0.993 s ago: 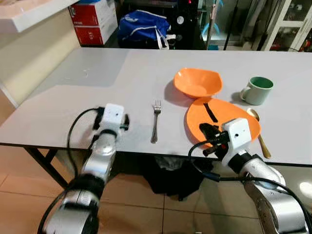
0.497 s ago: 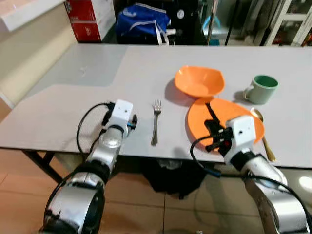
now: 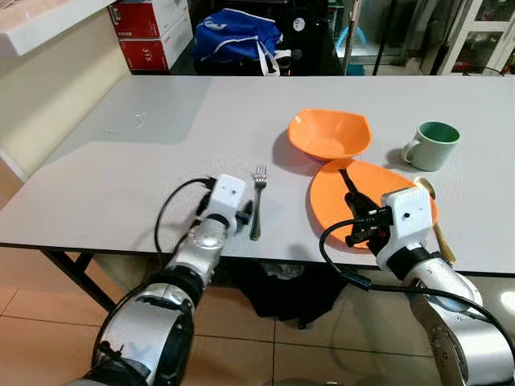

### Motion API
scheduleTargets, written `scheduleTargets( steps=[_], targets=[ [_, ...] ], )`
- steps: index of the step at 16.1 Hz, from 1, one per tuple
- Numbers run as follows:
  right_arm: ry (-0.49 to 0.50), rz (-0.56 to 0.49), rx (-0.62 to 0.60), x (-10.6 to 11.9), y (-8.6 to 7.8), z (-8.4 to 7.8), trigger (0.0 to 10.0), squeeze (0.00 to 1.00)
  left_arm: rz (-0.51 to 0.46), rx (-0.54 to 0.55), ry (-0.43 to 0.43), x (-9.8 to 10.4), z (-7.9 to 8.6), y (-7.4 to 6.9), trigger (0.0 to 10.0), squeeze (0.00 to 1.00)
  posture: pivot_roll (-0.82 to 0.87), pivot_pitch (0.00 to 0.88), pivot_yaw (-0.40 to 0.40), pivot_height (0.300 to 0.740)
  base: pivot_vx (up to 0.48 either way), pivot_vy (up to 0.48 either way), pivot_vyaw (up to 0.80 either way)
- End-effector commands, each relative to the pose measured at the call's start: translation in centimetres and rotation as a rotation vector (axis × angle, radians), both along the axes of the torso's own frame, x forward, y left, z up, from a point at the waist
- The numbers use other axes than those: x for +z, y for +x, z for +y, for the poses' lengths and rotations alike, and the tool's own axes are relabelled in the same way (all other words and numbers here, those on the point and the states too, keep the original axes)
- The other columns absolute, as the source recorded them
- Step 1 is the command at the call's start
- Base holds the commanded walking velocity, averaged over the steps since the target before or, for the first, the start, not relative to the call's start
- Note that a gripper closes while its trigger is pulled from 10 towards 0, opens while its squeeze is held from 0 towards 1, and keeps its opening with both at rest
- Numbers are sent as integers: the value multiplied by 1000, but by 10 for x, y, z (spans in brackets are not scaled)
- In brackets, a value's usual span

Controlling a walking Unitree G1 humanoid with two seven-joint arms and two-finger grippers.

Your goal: Setting the table

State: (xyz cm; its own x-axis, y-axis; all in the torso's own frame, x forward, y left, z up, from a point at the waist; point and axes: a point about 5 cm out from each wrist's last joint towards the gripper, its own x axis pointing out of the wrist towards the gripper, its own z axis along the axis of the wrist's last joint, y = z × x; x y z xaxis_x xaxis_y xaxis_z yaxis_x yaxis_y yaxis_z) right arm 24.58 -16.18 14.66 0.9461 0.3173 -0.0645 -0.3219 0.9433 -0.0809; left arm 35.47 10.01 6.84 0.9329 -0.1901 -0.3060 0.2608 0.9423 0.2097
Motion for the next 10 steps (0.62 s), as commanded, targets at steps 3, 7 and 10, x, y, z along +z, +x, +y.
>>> scheduleTargets(
  steps=[3, 7, 10],
  targets=[
    [7, -4, -12, 3, -2, -1, 10000, 0, -17, -39, 8, 5, -6, 2, 10000, 0, -276, 0, 96, 740, 0, 0, 0],
    [6, -2, -10, 3, -3, -1, 10000, 0, -13, -64, 11, 7, -10, 3, 10000, 0, -289, 0, 103, 740, 0, 0, 0],
    [5, -3, -13, 3, -3, -1, 10000, 0, -10, -89, -3, 8, -18, 3, 10000, 0, -295, 0, 109, 740, 0, 0, 0]
  ],
)
